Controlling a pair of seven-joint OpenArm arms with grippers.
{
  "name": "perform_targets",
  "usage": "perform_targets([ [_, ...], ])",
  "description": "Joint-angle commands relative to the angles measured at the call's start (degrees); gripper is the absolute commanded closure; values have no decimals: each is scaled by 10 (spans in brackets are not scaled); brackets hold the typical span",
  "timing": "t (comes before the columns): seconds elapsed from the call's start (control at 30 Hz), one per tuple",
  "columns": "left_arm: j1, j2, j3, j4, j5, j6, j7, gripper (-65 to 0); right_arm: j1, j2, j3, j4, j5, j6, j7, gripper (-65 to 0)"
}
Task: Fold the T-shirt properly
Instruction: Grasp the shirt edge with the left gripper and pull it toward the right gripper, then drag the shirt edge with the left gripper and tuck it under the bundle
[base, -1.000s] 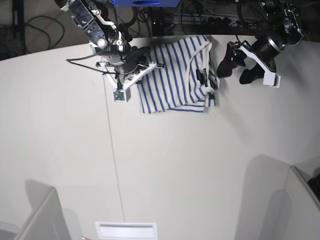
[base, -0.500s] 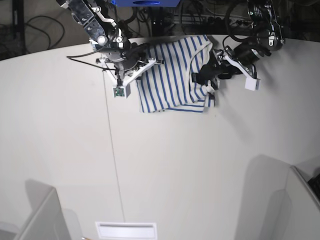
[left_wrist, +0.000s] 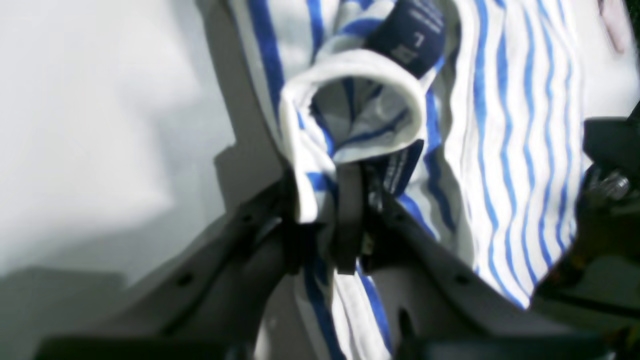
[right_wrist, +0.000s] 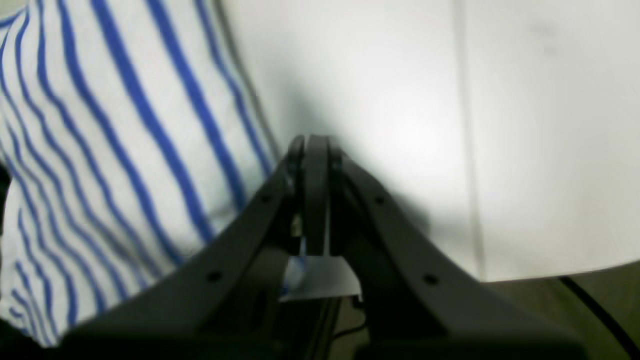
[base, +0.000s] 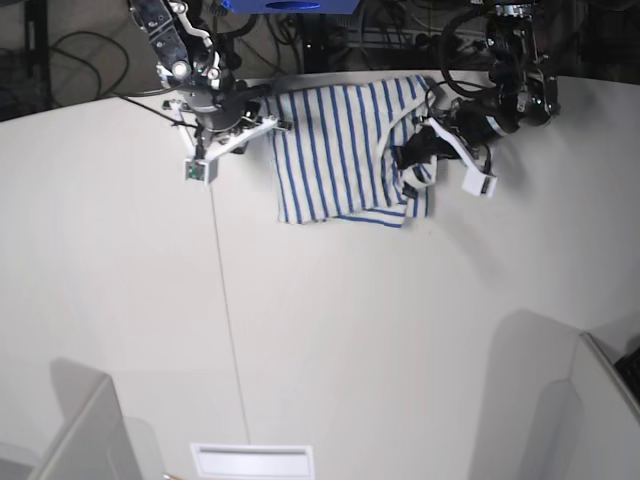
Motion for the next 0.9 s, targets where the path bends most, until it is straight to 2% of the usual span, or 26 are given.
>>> perform_targets([
  [0.0,-7,-3,15,6,16,3,3,0,-9,2,16,10,-2,2,18,0],
  [0.2,-52,-23,108,7,102,3,3,0,-54,2,92,10,-2,2,50,0],
  [0.37,-116,-25,229,-12,216,3,3,0,-75,-11,148,10,1,2,53,0],
  [0.43,-147,-25,287,-26,270,0,3,0,-82,-19,184,10,21,2,52,0],
  [0.6,-225,-25,415,-50,356,-1,3,0,-98,-22,266,9,134,3,52,0],
  [0.73,-285,-25,485,-81,384,-2,1,0,-107,-23,309,9,195,3,52,0],
  [0.87,-358,-25,572,-146,386,-9,-8,0,-108,-42,319,9,202,3,53,0],
])
